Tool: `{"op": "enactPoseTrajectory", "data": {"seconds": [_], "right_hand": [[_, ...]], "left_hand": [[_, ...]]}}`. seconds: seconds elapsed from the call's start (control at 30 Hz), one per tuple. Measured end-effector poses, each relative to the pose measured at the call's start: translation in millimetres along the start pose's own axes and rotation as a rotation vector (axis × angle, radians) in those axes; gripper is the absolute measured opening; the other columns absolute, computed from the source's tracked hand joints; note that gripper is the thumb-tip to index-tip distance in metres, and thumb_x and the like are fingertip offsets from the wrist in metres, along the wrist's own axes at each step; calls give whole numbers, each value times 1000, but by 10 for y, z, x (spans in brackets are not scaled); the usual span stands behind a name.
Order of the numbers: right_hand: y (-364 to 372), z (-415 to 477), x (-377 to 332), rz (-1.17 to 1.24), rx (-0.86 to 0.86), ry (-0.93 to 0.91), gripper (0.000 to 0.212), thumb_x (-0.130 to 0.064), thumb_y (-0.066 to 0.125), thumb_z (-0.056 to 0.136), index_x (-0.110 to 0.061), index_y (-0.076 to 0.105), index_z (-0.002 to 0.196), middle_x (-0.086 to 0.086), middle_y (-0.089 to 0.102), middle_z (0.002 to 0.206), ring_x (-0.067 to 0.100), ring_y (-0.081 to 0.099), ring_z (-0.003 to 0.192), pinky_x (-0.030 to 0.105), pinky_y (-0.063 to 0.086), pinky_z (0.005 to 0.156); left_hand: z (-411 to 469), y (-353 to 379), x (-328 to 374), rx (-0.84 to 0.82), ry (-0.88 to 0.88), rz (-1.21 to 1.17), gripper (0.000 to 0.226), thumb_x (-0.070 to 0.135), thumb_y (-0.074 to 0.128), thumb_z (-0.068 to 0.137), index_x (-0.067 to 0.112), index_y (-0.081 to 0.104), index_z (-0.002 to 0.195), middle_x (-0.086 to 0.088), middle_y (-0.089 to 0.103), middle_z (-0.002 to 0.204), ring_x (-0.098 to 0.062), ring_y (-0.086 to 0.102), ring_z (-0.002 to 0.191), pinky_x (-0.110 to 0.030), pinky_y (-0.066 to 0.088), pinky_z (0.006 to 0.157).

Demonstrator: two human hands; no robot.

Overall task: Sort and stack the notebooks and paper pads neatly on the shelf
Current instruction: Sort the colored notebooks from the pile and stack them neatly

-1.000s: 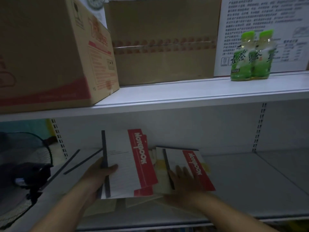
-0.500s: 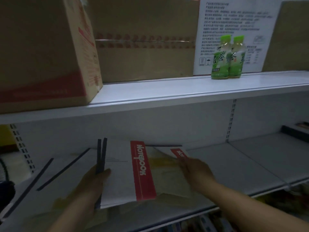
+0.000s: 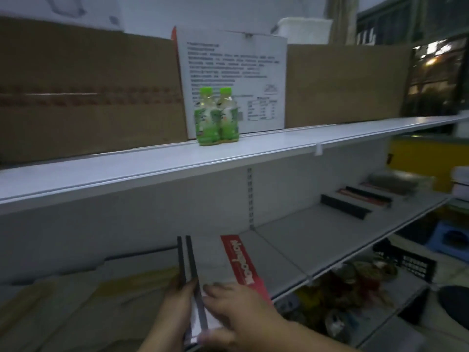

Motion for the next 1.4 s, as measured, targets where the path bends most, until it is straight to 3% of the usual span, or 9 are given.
{"op": "enactPoseTrajectory", "data": {"seconds": [0.13, 0.37, 0.53, 0.7, 0.87, 0.93, 1.1, 1.23, 1.4], "right_hand": [[-655, -843, 1288, 163, 247, 568, 64, -49, 55, 87, -31, 32, 144, -12, 33, 148, 11, 34, 135, 33, 31, 112], [-1009, -2420, 2882, 855, 464, 903, 38, -6, 68, 83, -20, 56, 115, -9, 68, 99, -7, 64, 74, 6, 46, 63], [-1395, -2898, 3535, 885, 589, 1015, 38, 2, 68, 80, -26, 61, 106, -7, 75, 82, 4, 70, 71, 11, 49, 59], [-1710, -2934, 4184, 844, 659, 1059, 44, 2, 65, 83, -40, 57, 94, -5, 75, 89, 17, 71, 84, 22, 55, 68], [-1825, -2690, 4873, 791, 605, 1150, 37, 6, 46, 87, -23, 64, 101, 4, 75, 84, 23, 71, 78, 35, 56, 78], [-1945, -2618, 5154, 776, 613, 1166, 36, 7, 44, 87, -24, 58, 99, 6, 74, 84, 19, 70, 68, 25, 53, 64], [-2084, -2550, 5863, 751, 712, 1205, 32, 1, 54, 87, -20, 54, 111, 4, 67, 98, 21, 69, 75, 31, 54, 64], [-2097, -2375, 6404, 778, 655, 1189, 30, -5, 61, 86, -18, 61, 113, 2, 70, 96, 23, 70, 78, 29, 53, 62], [-2344, -1990, 7181, 598, 465, 1032, 35, -6, 59, 85, -16, 62, 119, -5, 64, 106, 16, 62, 95, 31, 51, 82]], "left_hand": [[-104, 1141, 0, -153, 15, 126, 33, 12, 56, 92, 3, 53, 124, -15, 55, 127, -28, 53, 109, -25, 36, 78], [-498, 3259, 115, -459, 76, 135, 32, 18, 47, 98, 8, 53, 127, -6, 57, 124, -11, 51, 95, -13, 33, 67], [-518, 4256, 90, -619, -21, 110, 46, 35, 38, 100, 10, 44, 138, -5, 49, 140, -19, 46, 126, -22, 30, 100], [-173, 5076, 25, -751, -265, -104, 26, 23, 49, 97, 3, 60, 108, -3, 69, 88, -17, 65, 81, -27, 48, 66], [446, 5721, -20, -579, -159, 52, 33, 15, 43, 98, -3, 51, 125, -17, 58, 117, -24, 51, 92, -24, 35, 77], [617, 5927, 98, -559, -105, 52, 32, 13, 43, 97, 0, 51, 125, -15, 56, 123, -23, 49, 97, -22, 33, 79], [972, 6423, 247, -553, -190, -57, 20, 23, 44, 97, 14, 49, 114, 1, 59, 102, -16, 56, 90, -27, 46, 73], [1363, 6759, 145, -532, -264, 46, 32, 32, 49, 90, 10, 53, 112, -5, 62, 109, -26, 59, 100, -39, 47, 95], [1666, 6970, 358, -470, -316, -10, 19, 6, 51, 92, 1, 66, 103, -16, 67, 87, -30, 62, 81, -32, 49, 67]]}}
Point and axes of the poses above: each hand's wrist, its own z-axis towards the middle knuckle, its own y-axis out of the palm, x = y × z, the point moved 7 cm from there along z, towards the middle knuckle
